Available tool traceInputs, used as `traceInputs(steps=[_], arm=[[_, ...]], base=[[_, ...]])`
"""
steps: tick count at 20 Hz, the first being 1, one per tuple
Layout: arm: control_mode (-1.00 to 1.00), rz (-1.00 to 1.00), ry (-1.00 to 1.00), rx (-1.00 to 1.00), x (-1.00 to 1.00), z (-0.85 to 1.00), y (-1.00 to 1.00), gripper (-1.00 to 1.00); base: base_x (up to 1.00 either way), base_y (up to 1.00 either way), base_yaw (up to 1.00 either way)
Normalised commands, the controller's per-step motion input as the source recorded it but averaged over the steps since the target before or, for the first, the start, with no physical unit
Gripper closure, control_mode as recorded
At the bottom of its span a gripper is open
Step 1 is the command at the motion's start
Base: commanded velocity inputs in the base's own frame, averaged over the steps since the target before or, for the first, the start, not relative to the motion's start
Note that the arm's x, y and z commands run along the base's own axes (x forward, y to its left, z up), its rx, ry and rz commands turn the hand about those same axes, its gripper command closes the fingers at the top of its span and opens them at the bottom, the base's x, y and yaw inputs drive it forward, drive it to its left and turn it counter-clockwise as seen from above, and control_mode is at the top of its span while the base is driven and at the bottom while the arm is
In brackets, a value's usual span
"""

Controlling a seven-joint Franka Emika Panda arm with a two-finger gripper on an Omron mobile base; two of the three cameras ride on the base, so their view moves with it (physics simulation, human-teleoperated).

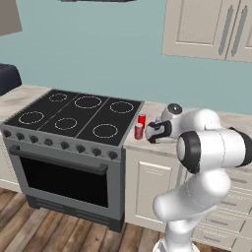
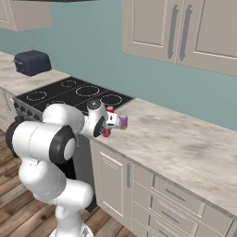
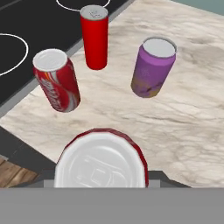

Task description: Four empty soda cans are scattered around the kitchen. Gather all the cans and cluster them next to the stove for recycling.

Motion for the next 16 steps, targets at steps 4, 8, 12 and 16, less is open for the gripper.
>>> traceInputs(steps=[4,8,12,16], arm=[[-1.0,0.0,0.0,0.0,0.13,-0.14,0.0,1.0],[-1.0,0.0,0.0,0.0,0.12,-0.15,0.0,1.0],[-1.0,0.0,0.0,0.0,0.12,-0.15,0.0,1.0],[-1.0,0.0,0.0,0.0,0.12,-0.14,0.0,1.0]], base=[[0.0,0.0,0.0],[0.0,0.0,0.0],[0.0,0.0,0.0],[0.0,0.0,0.0]])
